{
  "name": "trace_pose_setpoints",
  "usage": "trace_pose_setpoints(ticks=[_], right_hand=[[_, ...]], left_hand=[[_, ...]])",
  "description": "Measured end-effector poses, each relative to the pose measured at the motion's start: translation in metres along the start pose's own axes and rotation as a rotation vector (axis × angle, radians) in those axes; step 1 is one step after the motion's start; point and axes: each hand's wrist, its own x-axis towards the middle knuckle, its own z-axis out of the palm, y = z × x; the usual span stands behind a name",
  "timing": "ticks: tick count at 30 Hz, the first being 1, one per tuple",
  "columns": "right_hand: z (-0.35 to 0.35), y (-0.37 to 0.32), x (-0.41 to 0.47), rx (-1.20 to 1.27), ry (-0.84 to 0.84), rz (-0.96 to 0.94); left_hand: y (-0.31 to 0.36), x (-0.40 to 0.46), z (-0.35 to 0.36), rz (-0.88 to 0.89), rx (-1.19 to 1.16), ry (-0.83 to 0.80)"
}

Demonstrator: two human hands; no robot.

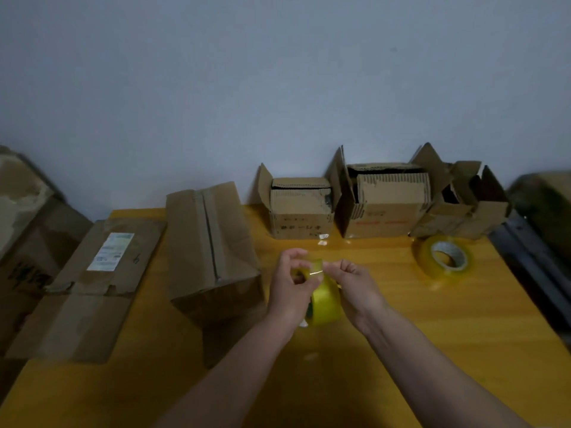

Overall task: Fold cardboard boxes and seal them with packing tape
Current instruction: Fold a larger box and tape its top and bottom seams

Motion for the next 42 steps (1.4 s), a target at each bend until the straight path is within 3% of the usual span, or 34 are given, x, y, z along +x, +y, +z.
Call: trace_pose_setpoints(ticks=[11,20,25,28,32,34,36,39,42], right_hand=[[-0.019,0.001,0.011,-0.048,0.075,-0.044],[-0.029,0.0,0.014,-0.103,0.07,-0.098],[-0.032,0.002,0.013,-0.248,0.13,-0.171],[-0.045,0.004,0.018,-0.184,0.117,-0.131],[-0.06,-0.002,0.022,-0.437,-0.029,0.065],[-0.061,0.0,0.026,-0.474,-0.046,0.066],[-0.064,0.007,0.034,-0.616,-0.005,0.019],[-0.073,0.025,0.047,-1.251,0.142,-0.049],[-0.084,0.043,0.056,-1.43,0.217,-0.019]], left_hand=[[0.001,0.01,0.014,0.143,0.204,-0.071],[-0.004,0.019,0.022,0.179,0.214,-0.055],[-0.008,0.029,0.029,0.082,0.24,-0.019],[-0.01,0.039,0.031,-0.07,0.073,0.028],[-0.007,0.04,0.03,-0.178,-0.086,0.014],[-0.011,0.041,0.029,-0.184,-0.074,-0.017],[-0.015,0.04,0.025,-0.141,0.053,-0.039],[-0.019,0.04,0.011,0.021,0.403,-0.016],[-0.023,0.035,-0.014,0.126,0.591,0.078]])
